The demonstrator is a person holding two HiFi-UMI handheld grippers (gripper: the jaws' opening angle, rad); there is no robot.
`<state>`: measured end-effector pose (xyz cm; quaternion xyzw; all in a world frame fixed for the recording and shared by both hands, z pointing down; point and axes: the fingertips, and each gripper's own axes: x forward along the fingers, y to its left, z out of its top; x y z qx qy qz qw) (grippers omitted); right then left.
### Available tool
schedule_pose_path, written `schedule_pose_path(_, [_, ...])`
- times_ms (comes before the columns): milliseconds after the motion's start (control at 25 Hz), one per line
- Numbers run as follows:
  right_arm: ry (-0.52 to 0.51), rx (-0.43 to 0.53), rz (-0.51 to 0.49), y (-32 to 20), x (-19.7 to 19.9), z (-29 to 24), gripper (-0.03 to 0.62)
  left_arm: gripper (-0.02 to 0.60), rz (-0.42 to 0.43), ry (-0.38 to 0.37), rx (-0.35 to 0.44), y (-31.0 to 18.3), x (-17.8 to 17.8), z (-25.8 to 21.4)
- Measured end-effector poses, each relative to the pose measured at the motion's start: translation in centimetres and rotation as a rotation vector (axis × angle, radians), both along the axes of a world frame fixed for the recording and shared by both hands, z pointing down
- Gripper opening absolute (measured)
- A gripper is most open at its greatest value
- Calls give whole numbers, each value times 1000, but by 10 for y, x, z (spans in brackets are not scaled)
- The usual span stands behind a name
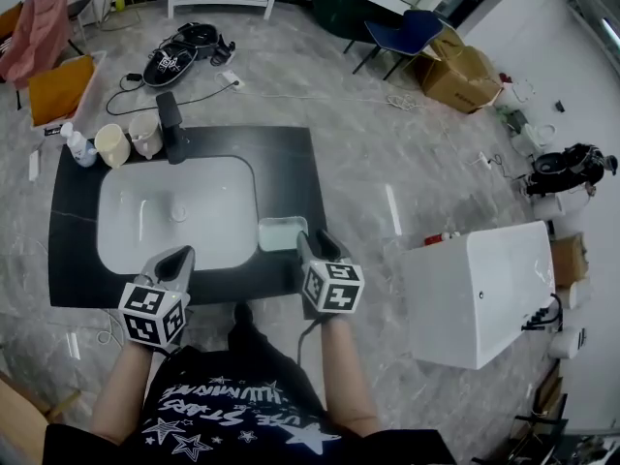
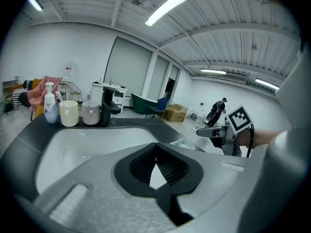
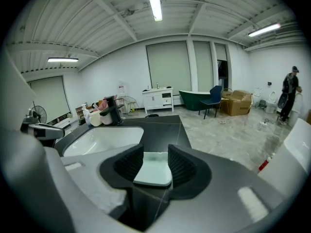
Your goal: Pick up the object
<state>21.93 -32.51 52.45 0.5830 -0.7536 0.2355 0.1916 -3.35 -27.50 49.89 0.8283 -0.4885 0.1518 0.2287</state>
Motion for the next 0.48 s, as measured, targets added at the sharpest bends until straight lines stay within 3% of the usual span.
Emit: schedule_pose_path(480, [78, -215, -181, -41, -1, 62, 147, 8, -91, -23, -42, -31, 15, 17])
